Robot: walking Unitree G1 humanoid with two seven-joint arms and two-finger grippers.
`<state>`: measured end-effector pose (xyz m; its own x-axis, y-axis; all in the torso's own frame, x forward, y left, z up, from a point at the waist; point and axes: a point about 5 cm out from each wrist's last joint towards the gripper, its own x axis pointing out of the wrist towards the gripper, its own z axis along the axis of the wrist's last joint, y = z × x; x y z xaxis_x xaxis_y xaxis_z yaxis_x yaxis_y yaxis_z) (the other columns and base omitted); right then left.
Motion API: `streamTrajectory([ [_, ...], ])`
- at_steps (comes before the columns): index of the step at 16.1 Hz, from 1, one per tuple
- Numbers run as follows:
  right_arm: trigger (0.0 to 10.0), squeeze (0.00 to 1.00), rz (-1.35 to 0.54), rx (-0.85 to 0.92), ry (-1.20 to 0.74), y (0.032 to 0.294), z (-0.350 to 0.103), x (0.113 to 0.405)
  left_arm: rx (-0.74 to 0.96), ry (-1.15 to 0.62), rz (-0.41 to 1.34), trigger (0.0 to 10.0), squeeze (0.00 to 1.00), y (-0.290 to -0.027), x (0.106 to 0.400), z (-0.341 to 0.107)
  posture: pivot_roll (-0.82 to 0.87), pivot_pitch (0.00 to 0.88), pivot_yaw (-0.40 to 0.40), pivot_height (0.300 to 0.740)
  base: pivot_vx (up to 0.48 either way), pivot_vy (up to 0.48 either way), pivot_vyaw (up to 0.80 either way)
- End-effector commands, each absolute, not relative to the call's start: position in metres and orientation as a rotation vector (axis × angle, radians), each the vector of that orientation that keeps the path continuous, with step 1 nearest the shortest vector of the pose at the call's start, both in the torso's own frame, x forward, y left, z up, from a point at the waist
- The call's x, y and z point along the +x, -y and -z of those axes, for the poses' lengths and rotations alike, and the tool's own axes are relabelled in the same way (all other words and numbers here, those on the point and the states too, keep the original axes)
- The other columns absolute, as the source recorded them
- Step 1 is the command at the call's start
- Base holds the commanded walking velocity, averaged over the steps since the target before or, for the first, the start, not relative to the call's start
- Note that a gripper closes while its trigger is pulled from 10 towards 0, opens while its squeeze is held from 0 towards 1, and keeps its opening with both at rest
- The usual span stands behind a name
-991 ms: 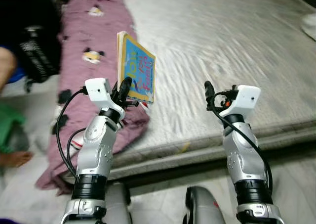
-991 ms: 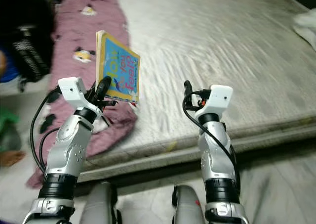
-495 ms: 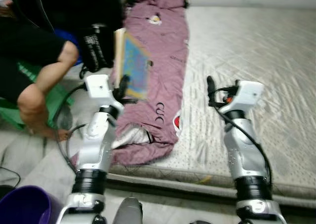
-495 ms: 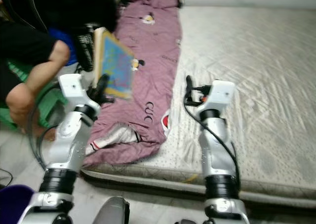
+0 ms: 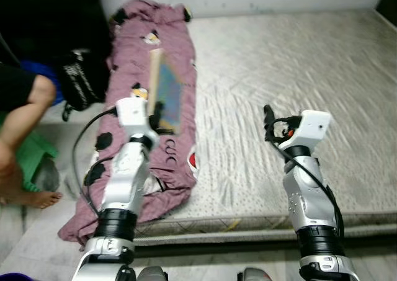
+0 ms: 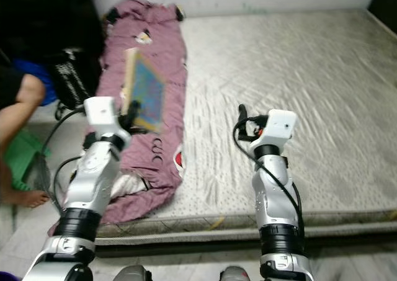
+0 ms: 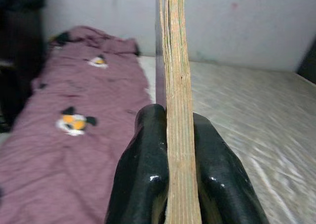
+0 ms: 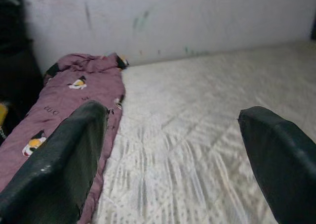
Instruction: Clean up the room
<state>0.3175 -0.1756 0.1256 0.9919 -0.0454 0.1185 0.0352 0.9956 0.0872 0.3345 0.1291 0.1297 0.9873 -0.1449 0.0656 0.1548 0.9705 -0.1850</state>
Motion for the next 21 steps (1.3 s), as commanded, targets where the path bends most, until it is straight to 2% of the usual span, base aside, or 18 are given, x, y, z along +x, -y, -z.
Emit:
streamTrajectory([
  [1,10.0,0.00,0.049,0.065,0.125,0.175,-0.126,0.320,-0.181,0.083,0.160,10.0,0.00,-0.127,0.336,-0.135,-0.10,0.000,0.063,0.740,0.000,0.000,0.00],
  [18,10.0,0.00,0.015,0.064,0.131,0.156,-0.126,0.332,-0.197,0.087,0.223,10.0,0.00,-0.114,0.339,-0.137,-0.10,0.000,0.063,0.740,0.000,0.000,-0.06],
  [21,10.0,0.00,0.017,0.050,0.131,0.157,-0.125,0.331,-0.201,0.083,0.230,10.0,0.00,-0.112,0.338,-0.135,-0.10,0.000,0.064,0.740,0.000,-0.301,0.00],
])
